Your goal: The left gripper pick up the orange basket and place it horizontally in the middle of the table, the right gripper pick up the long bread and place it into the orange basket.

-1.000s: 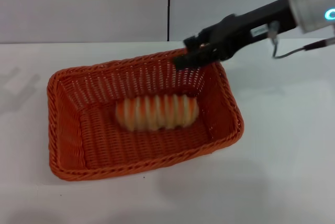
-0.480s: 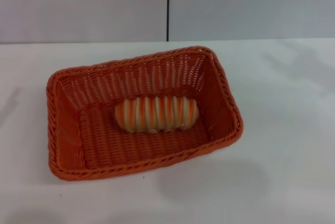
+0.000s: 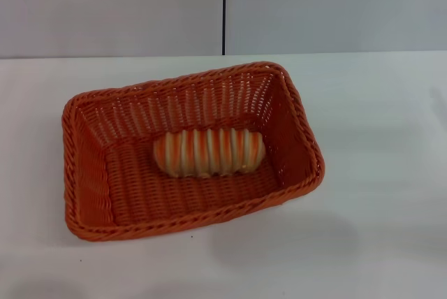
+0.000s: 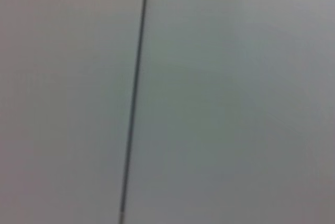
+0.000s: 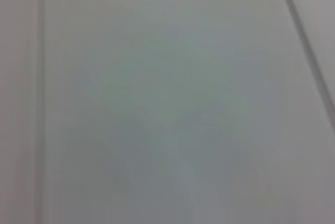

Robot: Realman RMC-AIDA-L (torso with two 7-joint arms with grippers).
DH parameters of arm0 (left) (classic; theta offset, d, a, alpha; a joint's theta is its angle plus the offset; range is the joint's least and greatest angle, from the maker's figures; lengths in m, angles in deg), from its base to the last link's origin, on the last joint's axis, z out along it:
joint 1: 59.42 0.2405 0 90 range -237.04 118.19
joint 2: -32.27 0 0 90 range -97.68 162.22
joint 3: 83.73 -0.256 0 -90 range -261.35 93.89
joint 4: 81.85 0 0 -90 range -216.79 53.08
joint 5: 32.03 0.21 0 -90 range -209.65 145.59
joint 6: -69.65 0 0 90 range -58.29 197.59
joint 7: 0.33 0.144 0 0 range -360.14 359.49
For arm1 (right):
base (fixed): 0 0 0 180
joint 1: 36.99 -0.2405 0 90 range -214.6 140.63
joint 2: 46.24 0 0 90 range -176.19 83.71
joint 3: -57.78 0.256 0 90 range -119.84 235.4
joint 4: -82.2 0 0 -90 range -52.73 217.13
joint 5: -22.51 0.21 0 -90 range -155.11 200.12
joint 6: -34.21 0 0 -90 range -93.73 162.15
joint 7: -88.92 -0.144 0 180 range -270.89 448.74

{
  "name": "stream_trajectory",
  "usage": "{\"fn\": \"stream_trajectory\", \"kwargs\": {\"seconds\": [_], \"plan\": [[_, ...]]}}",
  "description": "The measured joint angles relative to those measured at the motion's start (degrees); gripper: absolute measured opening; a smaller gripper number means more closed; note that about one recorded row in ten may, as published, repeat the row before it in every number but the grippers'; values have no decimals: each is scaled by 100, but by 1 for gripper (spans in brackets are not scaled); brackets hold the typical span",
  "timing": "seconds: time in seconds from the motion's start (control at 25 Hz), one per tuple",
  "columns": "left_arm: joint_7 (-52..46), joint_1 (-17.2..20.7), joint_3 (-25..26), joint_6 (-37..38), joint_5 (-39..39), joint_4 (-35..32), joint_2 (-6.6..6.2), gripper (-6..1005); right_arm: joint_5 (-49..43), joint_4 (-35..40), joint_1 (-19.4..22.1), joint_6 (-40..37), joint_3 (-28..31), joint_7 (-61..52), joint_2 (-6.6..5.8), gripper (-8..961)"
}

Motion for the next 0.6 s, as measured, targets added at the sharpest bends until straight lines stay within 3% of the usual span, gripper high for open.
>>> {"fn": "stream_trajectory", "kwargs": {"seconds": [0.08, 0.12, 0.28, 0.6], "plan": [[418, 21, 285, -22, -1, 334, 0, 656, 456, -719, -199, -102, 1, 795, 4, 699], [418, 21, 285, -22, -1, 334, 0, 656, 456, -719, -199, -102, 1, 795, 4, 699], [2008, 123, 1242, 157, -13, 1590, 25, 656, 1147, -1303, -401, -182, 5, 1698, 23, 699], [3098, 128, 1534, 243, -14, 2336, 58, 656, 1451, -1390, -545, -89, 106, 1968, 0, 700]]}}
